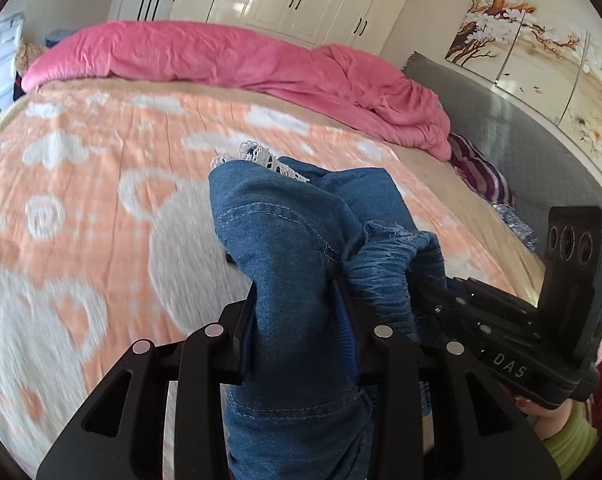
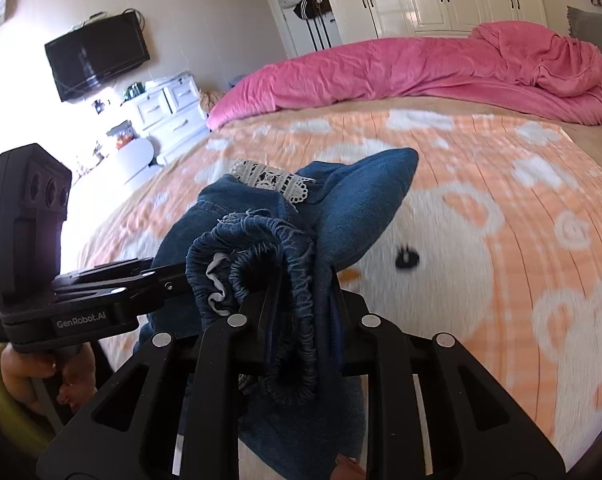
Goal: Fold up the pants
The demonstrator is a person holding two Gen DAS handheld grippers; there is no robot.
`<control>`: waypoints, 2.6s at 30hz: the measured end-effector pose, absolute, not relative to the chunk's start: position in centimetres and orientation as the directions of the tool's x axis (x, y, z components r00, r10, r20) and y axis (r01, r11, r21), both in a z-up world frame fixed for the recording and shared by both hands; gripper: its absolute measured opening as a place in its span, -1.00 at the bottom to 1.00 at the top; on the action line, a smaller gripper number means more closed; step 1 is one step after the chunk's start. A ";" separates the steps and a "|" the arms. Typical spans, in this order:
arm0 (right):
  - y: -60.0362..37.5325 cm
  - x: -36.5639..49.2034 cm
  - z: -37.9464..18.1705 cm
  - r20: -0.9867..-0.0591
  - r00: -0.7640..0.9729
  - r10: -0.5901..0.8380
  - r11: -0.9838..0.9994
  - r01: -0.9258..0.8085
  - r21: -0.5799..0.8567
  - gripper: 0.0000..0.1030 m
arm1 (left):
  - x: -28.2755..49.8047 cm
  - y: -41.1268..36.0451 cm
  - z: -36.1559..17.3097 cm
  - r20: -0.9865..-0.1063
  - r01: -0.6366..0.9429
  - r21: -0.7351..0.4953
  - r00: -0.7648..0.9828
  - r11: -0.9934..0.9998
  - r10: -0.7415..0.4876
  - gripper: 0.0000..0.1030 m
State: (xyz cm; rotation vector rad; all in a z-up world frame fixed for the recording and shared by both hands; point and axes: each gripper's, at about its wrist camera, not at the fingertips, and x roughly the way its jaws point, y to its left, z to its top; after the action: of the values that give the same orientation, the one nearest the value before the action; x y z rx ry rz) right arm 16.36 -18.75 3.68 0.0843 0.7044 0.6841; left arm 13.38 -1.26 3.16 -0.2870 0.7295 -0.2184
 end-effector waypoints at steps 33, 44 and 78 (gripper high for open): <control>-20.7 23.1 -3.8 -0.735 0.572 0.363 0.928 -0.287 0.235 0.09 | 17.4 2.7 -3.1 -0.708 -0.077 -0.250 0.694 0.965 -0.128 0.53; -22.2 19.6 -2.9 -0.718 0.608 0.340 0.939 -0.267 0.218 0.24 | 13.9 2.9 -1.9 -0.697 -0.082 -0.247 0.707 0.965 -0.118 0.68; -23.1 5.8 -0.9 -0.655 0.669 0.351 0.929 -0.337 0.154 0.82 | 1.5 0.6 -1.8 -0.685 -0.085 -0.182 0.726 0.980 -0.064 0.91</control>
State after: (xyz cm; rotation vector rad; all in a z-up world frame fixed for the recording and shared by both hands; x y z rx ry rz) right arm 5.81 -23.07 -0.91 0.0204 0.7421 0.3877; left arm 1.49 0.59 -1.81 -0.2070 0.7604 0.0116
